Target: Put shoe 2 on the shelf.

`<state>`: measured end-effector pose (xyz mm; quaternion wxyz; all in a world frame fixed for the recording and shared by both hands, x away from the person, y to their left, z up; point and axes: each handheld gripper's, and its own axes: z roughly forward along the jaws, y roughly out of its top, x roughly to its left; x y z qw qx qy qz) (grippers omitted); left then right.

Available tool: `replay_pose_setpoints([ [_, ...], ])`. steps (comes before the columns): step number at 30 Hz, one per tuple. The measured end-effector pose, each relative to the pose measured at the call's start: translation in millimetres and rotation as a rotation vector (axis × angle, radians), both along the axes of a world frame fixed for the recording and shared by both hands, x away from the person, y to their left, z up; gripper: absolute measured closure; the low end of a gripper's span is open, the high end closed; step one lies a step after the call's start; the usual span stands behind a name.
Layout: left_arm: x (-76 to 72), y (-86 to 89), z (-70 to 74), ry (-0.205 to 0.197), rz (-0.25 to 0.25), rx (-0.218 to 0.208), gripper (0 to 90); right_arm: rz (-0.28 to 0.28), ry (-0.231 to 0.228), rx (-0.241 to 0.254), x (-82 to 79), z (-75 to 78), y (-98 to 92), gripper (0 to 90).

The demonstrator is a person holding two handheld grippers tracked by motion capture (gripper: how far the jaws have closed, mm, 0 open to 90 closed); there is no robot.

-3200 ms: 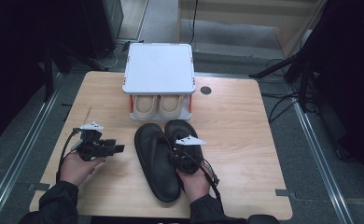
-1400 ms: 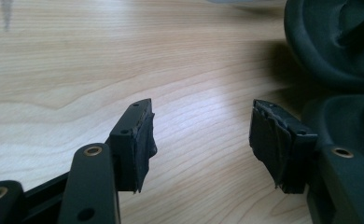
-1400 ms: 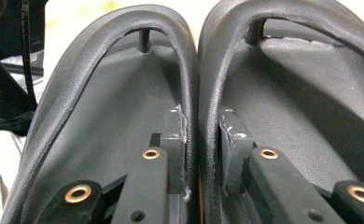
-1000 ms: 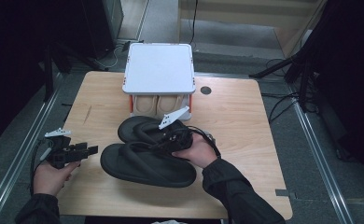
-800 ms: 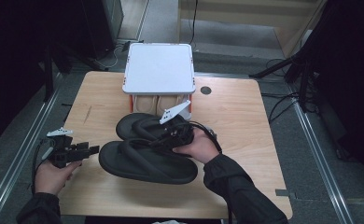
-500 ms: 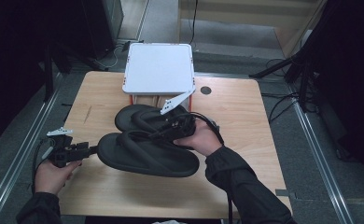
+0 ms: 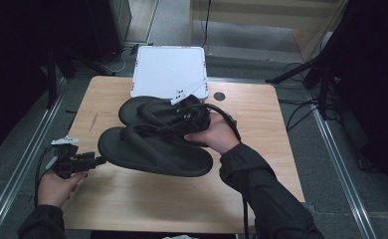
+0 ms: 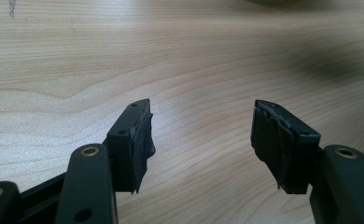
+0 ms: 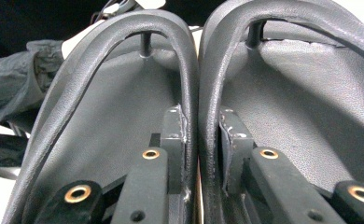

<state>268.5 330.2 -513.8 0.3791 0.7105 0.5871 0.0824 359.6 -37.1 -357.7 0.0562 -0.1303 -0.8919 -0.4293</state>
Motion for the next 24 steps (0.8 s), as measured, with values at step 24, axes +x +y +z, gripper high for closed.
replay_pose_setpoints([
  [24,2.2,-4.2,-2.5,0.013,-0.022,0.005,38.9,-0.444,-0.064,-0.057,77.2,28.9,15.2,75.8],
])
